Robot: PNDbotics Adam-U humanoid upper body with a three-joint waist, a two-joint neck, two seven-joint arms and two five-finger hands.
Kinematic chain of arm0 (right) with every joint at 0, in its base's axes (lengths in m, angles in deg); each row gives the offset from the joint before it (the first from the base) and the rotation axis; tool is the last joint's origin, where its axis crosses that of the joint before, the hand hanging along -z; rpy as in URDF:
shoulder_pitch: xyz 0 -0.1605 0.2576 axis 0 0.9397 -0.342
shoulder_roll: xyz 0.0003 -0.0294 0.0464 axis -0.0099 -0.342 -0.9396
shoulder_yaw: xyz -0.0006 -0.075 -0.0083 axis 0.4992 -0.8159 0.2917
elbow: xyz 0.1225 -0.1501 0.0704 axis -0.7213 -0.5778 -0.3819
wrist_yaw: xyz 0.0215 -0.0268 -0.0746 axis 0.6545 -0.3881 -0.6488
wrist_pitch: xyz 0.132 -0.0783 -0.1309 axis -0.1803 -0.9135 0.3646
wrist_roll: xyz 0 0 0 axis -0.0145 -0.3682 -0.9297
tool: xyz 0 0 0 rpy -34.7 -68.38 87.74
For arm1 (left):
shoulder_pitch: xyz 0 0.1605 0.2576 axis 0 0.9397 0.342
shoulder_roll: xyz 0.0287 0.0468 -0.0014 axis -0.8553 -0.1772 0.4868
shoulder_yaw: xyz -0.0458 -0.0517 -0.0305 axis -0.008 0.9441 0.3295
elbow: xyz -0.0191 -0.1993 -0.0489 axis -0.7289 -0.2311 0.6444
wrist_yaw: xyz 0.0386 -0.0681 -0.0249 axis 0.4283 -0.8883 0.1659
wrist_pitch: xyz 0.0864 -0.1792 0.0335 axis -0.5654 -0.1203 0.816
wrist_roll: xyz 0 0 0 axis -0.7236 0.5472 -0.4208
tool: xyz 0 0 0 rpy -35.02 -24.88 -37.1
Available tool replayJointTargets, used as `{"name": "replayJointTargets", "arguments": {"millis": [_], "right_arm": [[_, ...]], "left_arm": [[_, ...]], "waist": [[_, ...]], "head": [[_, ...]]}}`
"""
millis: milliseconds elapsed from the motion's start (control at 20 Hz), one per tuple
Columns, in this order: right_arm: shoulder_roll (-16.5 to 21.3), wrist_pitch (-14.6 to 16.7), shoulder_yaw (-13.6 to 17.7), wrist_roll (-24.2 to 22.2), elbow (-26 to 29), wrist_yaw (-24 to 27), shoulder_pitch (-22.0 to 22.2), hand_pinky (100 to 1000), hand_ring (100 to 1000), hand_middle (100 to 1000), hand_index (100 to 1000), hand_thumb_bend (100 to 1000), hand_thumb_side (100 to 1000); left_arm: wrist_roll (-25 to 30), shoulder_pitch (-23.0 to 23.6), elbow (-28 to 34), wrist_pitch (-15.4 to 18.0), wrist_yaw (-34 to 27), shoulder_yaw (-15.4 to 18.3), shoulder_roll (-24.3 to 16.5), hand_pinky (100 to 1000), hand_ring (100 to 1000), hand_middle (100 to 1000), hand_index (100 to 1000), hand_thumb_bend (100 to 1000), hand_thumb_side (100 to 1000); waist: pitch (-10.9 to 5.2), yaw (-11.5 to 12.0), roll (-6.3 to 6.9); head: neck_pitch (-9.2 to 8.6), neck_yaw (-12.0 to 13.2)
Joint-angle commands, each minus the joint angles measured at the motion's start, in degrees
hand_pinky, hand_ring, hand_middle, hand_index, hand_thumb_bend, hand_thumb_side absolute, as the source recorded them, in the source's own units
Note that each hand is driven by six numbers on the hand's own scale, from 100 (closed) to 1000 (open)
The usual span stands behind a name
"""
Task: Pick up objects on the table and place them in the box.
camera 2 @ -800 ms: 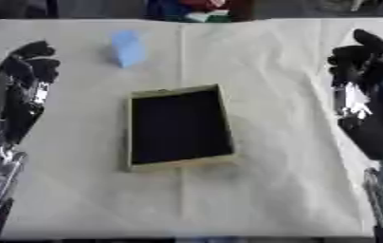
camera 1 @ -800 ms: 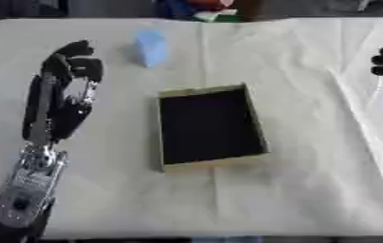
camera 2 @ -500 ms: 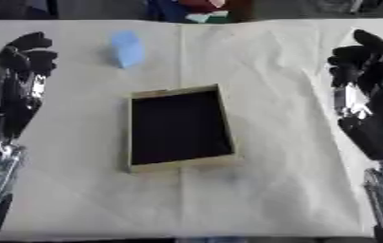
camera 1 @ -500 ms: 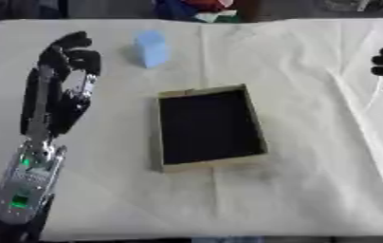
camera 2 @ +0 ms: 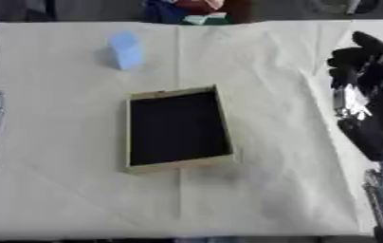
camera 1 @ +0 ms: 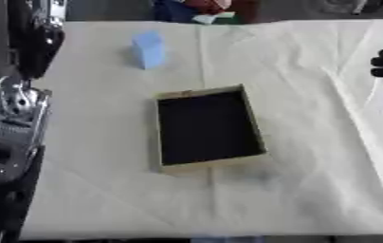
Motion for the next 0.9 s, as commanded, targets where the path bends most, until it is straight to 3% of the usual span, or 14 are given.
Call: {"name": "replayJointTargets", "arguments": {"millis": [50,350,650,700,750,900], "right_arm": [[0.3,-0.2,-0.3,-0.4,1.2,0.7,-0.1,715,728,688,896,100,490],[0.2,-0.4,-1.2,-1.5,1.2,1.4,-0.1,715,728,688,896,100,490],[0.5,-0.2,-1.6,-2.1,1.2,1.7,-0.7,714,728,687,896,100,490],[0.5,-0.2,-1.5,-2.1,1.2,1.7,-0.8,714,728,687,896,100,486],[0.6,-0.2,-1.6,-2.1,1.2,1.7,-0.8,714,728,687,896,100,490],[0.8,0.0,-1.8,-2.4,1.2,1.7,-1.0,715,728,687,896,100,489]], "left_arm": [[-1.9,-3.6,1.3,-0.5,-0.8,3.1,-1.5,734,737,737,839,376,719],[-7.0,-12.0,-6.3,-4.0,-4.3,8.2,-1.6,717,732,733,830,365,687],[-12.5,-20.7,-15.1,-9.4,-9.7,11.1,-1.7,681,713,714,814,379,669],[-13.4,-21.6,-16.5,-10.3,-10.6,11.2,-1.5,679,712,713,814,219,484],[-14.1,-21.6,-17.9,-11.1,-11.4,11.2,-1.4,677,712,713,817,397,672],[-14.7,-20.2,-22.0,-13.7,-13.2,11.4,-0.8,689,730,733,838,419,693]], "waist": [[-1.25,-0.7,0.08],[-1.81,-3.2,0.29],[-1.17,-5.1,0.74],[-1.02,-5.2,0.82],[-0.93,-5.3,0.87],[-0.85,-6.1,0.98]], "head": [[0.27,0.8],[0.27,2.1],[0.27,2.2],[0.27,2.2],[0.27,2.1],[0.27,2.2]]}}
